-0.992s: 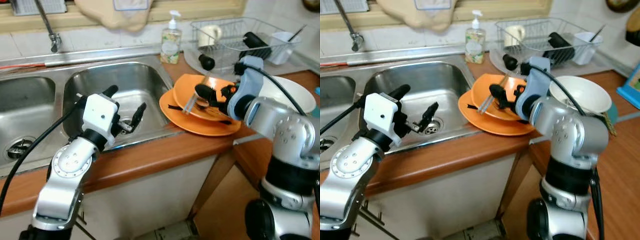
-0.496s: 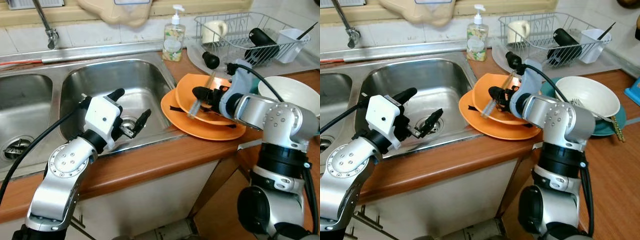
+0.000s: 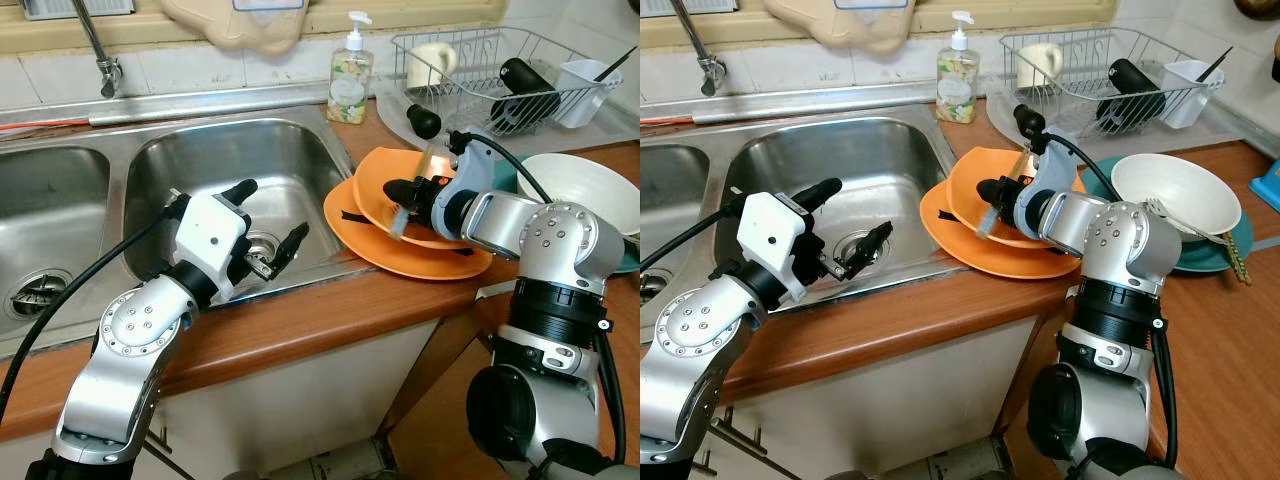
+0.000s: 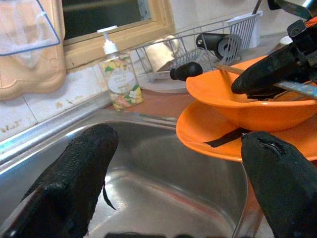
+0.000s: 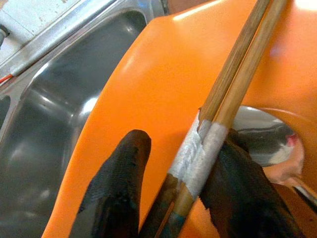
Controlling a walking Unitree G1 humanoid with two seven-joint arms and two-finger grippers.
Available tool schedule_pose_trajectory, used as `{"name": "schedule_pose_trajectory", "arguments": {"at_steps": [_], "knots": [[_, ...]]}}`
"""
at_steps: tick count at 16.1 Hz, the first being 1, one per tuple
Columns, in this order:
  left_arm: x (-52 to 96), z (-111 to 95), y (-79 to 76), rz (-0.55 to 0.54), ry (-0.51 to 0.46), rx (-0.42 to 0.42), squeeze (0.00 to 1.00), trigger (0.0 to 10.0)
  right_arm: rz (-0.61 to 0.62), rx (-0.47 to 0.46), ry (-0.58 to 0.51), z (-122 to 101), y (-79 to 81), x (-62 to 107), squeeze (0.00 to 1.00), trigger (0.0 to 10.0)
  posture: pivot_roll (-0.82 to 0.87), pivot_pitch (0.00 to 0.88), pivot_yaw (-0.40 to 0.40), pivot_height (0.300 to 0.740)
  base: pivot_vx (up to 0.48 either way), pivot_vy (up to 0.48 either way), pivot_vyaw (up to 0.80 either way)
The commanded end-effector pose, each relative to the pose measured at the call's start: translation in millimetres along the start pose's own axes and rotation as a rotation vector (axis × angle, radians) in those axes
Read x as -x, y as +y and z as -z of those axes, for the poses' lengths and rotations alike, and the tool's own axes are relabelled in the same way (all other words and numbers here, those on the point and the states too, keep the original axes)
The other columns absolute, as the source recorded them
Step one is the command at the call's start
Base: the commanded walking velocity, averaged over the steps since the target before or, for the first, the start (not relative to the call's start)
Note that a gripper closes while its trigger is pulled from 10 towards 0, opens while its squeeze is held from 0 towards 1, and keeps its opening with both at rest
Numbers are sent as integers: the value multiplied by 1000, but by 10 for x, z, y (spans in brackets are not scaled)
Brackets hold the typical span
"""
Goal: Kitchen organization
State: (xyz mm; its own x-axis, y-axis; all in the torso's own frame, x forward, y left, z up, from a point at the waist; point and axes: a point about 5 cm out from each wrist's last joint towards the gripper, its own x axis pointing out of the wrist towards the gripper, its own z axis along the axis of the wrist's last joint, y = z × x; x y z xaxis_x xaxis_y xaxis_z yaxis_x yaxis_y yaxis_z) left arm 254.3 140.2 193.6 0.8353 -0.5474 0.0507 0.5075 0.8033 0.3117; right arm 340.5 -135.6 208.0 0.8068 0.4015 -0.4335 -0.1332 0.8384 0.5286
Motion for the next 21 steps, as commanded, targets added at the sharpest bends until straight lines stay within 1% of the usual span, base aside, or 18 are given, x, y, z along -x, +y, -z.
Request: {"name": "schedule_pose_trajectory", "arguments": {"at_steps": [1,6,11,15,16,17,19,20,21], "knots": [[-4,-60,-21,21,-17,-3,0,10000,-15,-15,-13,-45,43,-4,0,0,-15,0,-22,740,0,0,0],[-18,-70,-36,27,-21,1,0,10000,-25,-40,-27,-45,54,-14,0,0,-14,0,-15,740,0,0,0],[-24,-72,-27,33,-20,-1,0,10000,-36,-42,-53,-92,81,10,0,0,-15,0,-7,740,0,0,0],[-43,-126,7,29,-44,13,0,10000,-75,-37,-96,-167,145,101,0,0,-21,0,2,740,0,0,0],[-45,-133,29,29,-47,13,0,10000,-107,2,-135,-204,189,161,0,0,-22,0,3,740,0,0,0],[-40,-137,54,24,-53,21,0,10000,-148,64,-179,-224,240,223,0,0,-25,0,7,740,0,0,0],[-33,-160,96,13,-66,43,0,10000,-202,120,-195,-194,297,307,0,0,-27,0,12,740,0,0,0],[-30,-173,125,7,-69,62,0,10000,-236,184,-219,-179,334,361,0,0,-28,0,14,740,0,0,0],[-21,-201,170,12,-88,105,0,10000,-280,254,-213,-107,371,416,0,0,-32,0,18,740,0,0,0]]}}
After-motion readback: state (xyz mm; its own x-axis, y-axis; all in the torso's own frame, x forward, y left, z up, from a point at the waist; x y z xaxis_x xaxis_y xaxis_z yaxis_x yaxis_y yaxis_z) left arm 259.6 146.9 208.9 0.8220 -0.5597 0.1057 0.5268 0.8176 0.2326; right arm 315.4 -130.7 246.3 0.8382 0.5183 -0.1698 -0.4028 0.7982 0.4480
